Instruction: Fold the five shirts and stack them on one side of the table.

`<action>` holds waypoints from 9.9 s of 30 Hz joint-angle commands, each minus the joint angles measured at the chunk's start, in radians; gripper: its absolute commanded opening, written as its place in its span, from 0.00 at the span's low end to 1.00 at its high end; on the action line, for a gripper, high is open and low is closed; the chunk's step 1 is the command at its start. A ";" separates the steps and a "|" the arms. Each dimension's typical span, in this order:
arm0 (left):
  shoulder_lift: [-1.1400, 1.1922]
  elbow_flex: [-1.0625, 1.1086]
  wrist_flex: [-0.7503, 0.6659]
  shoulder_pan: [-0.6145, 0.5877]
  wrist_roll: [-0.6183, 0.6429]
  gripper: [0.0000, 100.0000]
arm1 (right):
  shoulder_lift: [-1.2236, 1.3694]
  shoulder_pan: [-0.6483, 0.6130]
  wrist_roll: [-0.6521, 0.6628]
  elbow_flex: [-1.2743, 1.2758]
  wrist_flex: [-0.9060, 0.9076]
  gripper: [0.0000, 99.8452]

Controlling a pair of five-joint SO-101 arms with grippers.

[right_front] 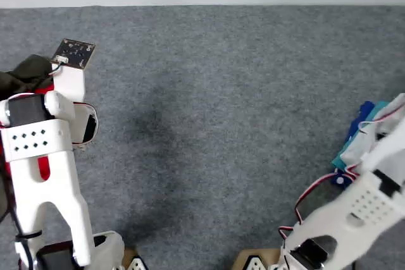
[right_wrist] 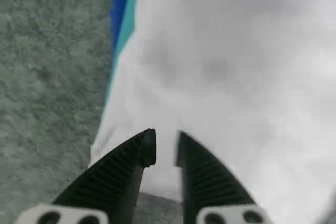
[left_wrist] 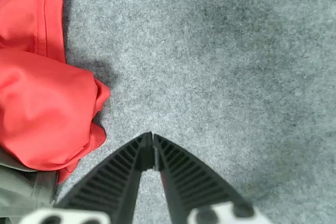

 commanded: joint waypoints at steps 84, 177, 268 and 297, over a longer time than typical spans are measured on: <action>0.658 -0.814 -0.012 -0.296 -0.269 0.00 | -0.868 -0.334 0.014 0.646 0.039 0.01; 0.313 -0.262 -0.133 -0.499 -0.437 0.14 | -0.054 -0.992 0.135 -0.265 0.044 0.01; -0.351 -0.568 0.021 0.163 -0.213 0.00 | -0.951 -0.556 0.511 -0.164 0.038 0.01; 0.551 -0.757 0.025 0.106 -0.178 0.14 | -0.223 -0.733 0.216 -0.161 0.035 0.25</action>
